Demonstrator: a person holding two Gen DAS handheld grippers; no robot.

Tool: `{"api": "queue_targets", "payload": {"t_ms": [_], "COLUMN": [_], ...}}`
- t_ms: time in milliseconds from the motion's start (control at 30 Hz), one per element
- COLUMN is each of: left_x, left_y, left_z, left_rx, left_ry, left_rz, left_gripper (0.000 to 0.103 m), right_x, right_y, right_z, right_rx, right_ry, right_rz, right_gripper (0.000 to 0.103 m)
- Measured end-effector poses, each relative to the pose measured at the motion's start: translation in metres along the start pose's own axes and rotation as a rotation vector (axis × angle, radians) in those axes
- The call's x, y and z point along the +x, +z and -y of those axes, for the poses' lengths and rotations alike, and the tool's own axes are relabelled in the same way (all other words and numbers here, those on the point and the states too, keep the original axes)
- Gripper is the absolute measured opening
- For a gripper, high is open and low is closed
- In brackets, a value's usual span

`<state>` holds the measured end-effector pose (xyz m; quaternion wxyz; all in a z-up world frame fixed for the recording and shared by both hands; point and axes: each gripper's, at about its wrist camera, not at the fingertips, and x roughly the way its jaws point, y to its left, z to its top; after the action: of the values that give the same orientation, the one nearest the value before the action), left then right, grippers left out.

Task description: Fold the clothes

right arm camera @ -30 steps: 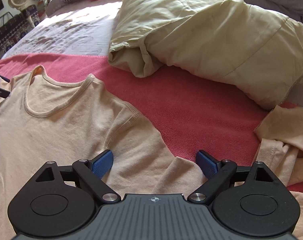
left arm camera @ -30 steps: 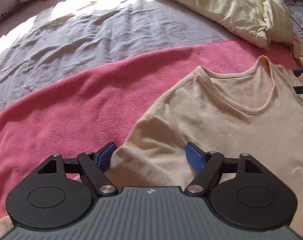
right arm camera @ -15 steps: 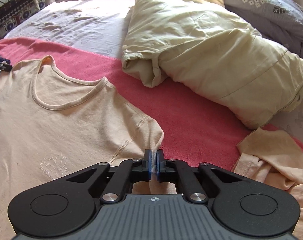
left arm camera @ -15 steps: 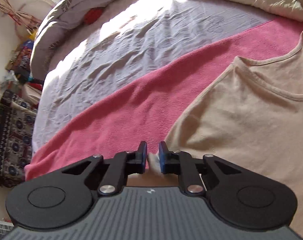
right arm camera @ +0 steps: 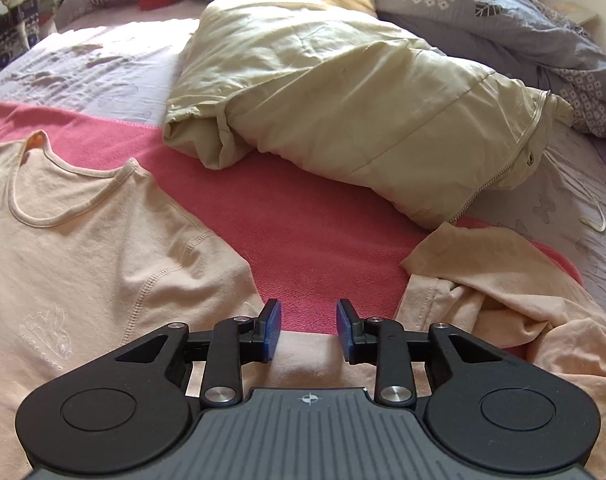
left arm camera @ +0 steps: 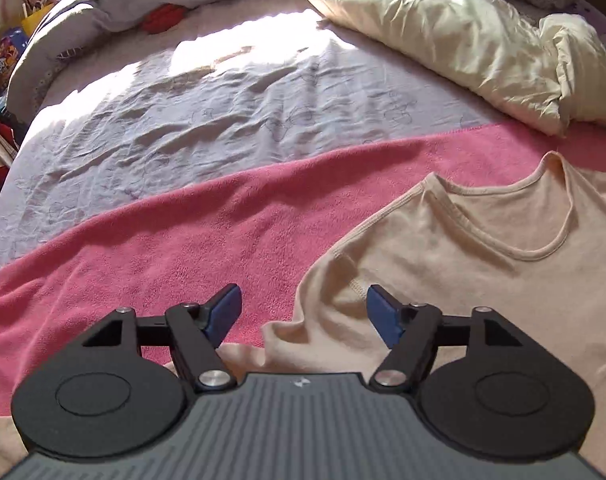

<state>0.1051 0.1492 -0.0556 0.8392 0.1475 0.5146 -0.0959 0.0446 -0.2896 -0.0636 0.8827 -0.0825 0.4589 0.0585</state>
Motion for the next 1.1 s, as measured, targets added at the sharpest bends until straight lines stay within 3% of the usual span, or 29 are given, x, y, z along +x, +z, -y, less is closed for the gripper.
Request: {"api": "queue_targets", "payload": {"t_ms": [33,67,100,133,167,233,267,300,367,433,500,533,600,667,767,800,867,933,1000,1033,1100], "left_x": [0.01,0.014,0.018,0.019,0.018,0.019,0.023,0.027,0.038,0.034,0.014,0.002,-0.025,-0.047,-0.055,-0.049,-0.027,-0.006,-0.001,0.0,0.002], "left_y": [-0.003,-0.009,-0.014,-0.016,-0.018,-0.023,-0.027,-0.029,-0.031,-0.026,-0.019,-0.015,-0.009,-0.006,-0.007,-0.009,-0.018,-0.027,-0.031,-0.029,-0.029], "left_z": [0.003,0.007,0.009,0.01,0.01,0.012,0.01,0.007,-0.014,-0.04,-0.045,-0.041,-0.018,0.017,0.075,0.099,0.133,0.136,0.108,0.088,0.057], "left_rx": [0.018,0.05,0.078,0.094,0.103,0.179,0.217,0.244,0.214,0.094,0.021,0.004,0.025,0.088,0.191,0.245,0.34,0.37,0.285,0.24,0.204], "left_ry": [0.049,0.117,0.184,0.242,0.286,0.428,0.503,0.584,0.767,0.805,0.753,0.708,0.533,0.292,0.038,0.004,0.04,0.101,0.11,0.118,0.134], "left_rz": [-0.032,-0.017,-0.002,0.007,0.014,0.019,0.01,-0.007,-0.083,-0.126,-0.057,-0.005,0.117,0.202,0.248,0.246,0.226,0.215,0.232,0.214,0.195], "left_gripper": [0.074,0.092,0.103,0.103,0.103,0.103,0.103,0.103,0.102,0.09,0.089,0.088,0.087,0.088,0.089,0.09,0.09,0.097,0.103,0.103,0.103], "right_x": [-0.002,-0.001,0.004,0.01,0.012,0.012,0.009,0.004,-0.006,-0.016,-0.025,-0.032,-0.042,-0.047,-0.04,-0.037,-0.032,-0.027,-0.028,-0.026,-0.018], "right_y": [-0.002,-0.005,-0.009,-0.017,-0.022,-0.025,-0.025,-0.024,-0.022,-0.021,-0.019,-0.017,-0.011,-0.006,-0.004,-0.004,-0.008,-0.022,-0.033,-0.035,-0.036], "right_z": [-0.002,-0.006,-0.015,-0.027,-0.029,-0.016,-0.009,0.0,0.016,0.033,0.049,0.044,0.011,-0.034,-0.107,-0.136,-0.175,-0.195,-0.179,-0.16,-0.112], "right_rx": [0.003,-0.017,-0.079,-0.183,-0.232,-0.238,-0.22,-0.187,-0.121,-0.054,0.012,0.02,-0.009,-0.058,-0.196,-0.266,-0.362,-0.457,-0.492,-0.454,-0.316], "right_ry": [0.029,0.063,0.046,-0.036,-0.118,-0.254,-0.288,-0.3,-0.325,-0.348,-0.372,-0.334,-0.186,-0.015,0.152,0.187,0.248,0.261,0.239,0.228,0.205], "right_rz": [0.009,-0.001,-0.04,-0.066,-0.066,-0.059,-0.056,-0.053,-0.047,-0.04,-0.034,-0.009,0.062,0.111,0.138,0.146,0.144,0.111,0.126,0.104,0.014], "right_gripper": [0.035,0.04,0.042,0.042,0.05,0.054,0.053,0.044,0.037,0.034,0.041,0.042,0.042,0.042,0.043,0.044,0.045,0.046,0.056,0.062,0.084]}}
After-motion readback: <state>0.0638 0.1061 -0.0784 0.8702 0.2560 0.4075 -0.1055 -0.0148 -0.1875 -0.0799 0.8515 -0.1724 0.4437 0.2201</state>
